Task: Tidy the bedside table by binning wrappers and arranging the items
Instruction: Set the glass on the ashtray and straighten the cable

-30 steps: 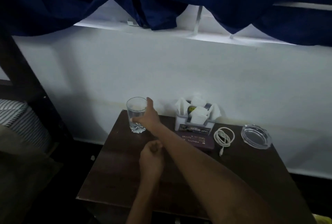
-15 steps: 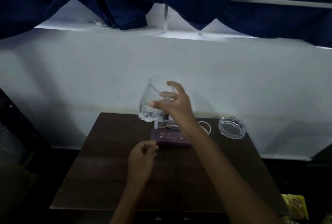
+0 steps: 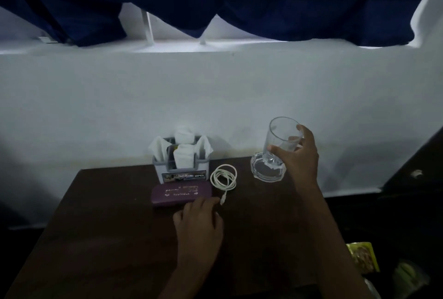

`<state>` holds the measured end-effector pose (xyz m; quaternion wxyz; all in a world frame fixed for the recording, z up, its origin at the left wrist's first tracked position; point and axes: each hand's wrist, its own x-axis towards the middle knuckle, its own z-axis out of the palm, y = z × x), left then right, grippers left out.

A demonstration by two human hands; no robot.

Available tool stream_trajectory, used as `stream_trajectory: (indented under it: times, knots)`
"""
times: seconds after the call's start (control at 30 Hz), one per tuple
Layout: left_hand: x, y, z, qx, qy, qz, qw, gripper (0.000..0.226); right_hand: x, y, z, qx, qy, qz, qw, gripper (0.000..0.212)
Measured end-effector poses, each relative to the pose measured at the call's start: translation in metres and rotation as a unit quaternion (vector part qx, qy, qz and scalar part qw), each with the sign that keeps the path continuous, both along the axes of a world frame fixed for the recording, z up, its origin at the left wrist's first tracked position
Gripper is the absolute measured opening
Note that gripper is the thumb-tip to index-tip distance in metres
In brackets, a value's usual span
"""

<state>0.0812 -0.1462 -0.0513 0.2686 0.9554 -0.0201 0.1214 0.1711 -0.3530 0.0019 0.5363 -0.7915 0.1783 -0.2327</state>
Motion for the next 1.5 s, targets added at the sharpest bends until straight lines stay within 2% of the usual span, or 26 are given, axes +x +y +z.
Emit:
stream_trajectory:
  times: [0.1, 0.23, 0.33, 0.47, 0.67, 0.8, 0.87, 0.93, 1.07, 1.13, 1.2, 1.3, 1.43, 1.5]
  knots:
    - [0.011, -0.019, -0.008, 0.060, -0.047, -0.029, 0.997, 0.034, 0.009, -0.011, -0.014, -0.017, 0.016, -0.002, 1.000, 0.083]
    - [0.031, -0.034, -0.017, 0.124, -0.069, -0.039, 0.989, 0.043, 0.023, -0.010, -0.027, -0.015, 0.038, 0.008, 0.999, 0.085]
    - [0.045, -0.038, -0.022, 0.160, -0.059, -0.048, 0.984, 0.045, 0.027, -0.007, -0.033, -0.021, 0.046, 0.013, 0.999, 0.086]
    - [0.062, -0.038, -0.029, 0.198, -0.033, -0.047, 0.978, 0.035, 0.027, -0.005, -0.037, -0.044, 0.055, 0.027, 0.997, 0.089]
    - [0.072, -0.036, -0.031, 0.242, -0.026, -0.076, 0.967, 0.022, 0.028, -0.006, -0.044, -0.051, 0.062, 0.029, 0.996, 0.090]
    - [0.071, -0.031, -0.025, 0.259, -0.003, -0.095, 0.961, 0.007, 0.029, -0.005, -0.048, -0.029, 0.070, 0.025, 0.997, 0.099]
    - [0.068, -0.032, -0.017, 0.269, 0.044, -0.109, 0.956, 0.017, 0.029, -0.005, -0.047, -0.022, 0.074, 0.030, 0.997, 0.102]
    - [0.066, -0.031, -0.014, 0.270, 0.042, -0.120, 0.955, 0.025, 0.029, -0.007, -0.046, -0.015, 0.083, 0.043, 0.995, 0.105]
    - [0.064, -0.029, -0.009, 0.248, 0.030, -0.135, 0.959, 0.019, 0.031, -0.016, -0.047, -0.028, 0.136, 0.084, 0.987, 0.108]
    - [0.063, -0.026, -0.014, 0.250, -0.001, -0.139, 0.958, 0.018, 0.033, -0.022, -0.051, -0.003, 0.142, 0.070, 0.987, 0.101]
    - [0.060, -0.024, -0.018, 0.255, -0.034, -0.142, 0.956, 0.020, 0.033, -0.028, -0.056, 0.023, 0.137, 0.019, 0.990, 0.085]
    - [0.059, -0.021, -0.022, 0.236, -0.066, -0.149, 0.958, 0.009, 0.031, -0.033, -0.066, 0.005, 0.165, -0.040, 0.985, 0.061]
    - [0.058, -0.020, -0.019, 0.195, -0.070, -0.153, 0.966, 0.016, 0.029, -0.032, -0.081, -0.007, 0.204, -0.047, 0.978, 0.048]
    - [0.058, -0.018, -0.009, 0.162, -0.072, -0.155, 0.972, 0.014, 0.027, -0.028, -0.080, -0.027, 0.194, -0.069, 0.978, 0.037]
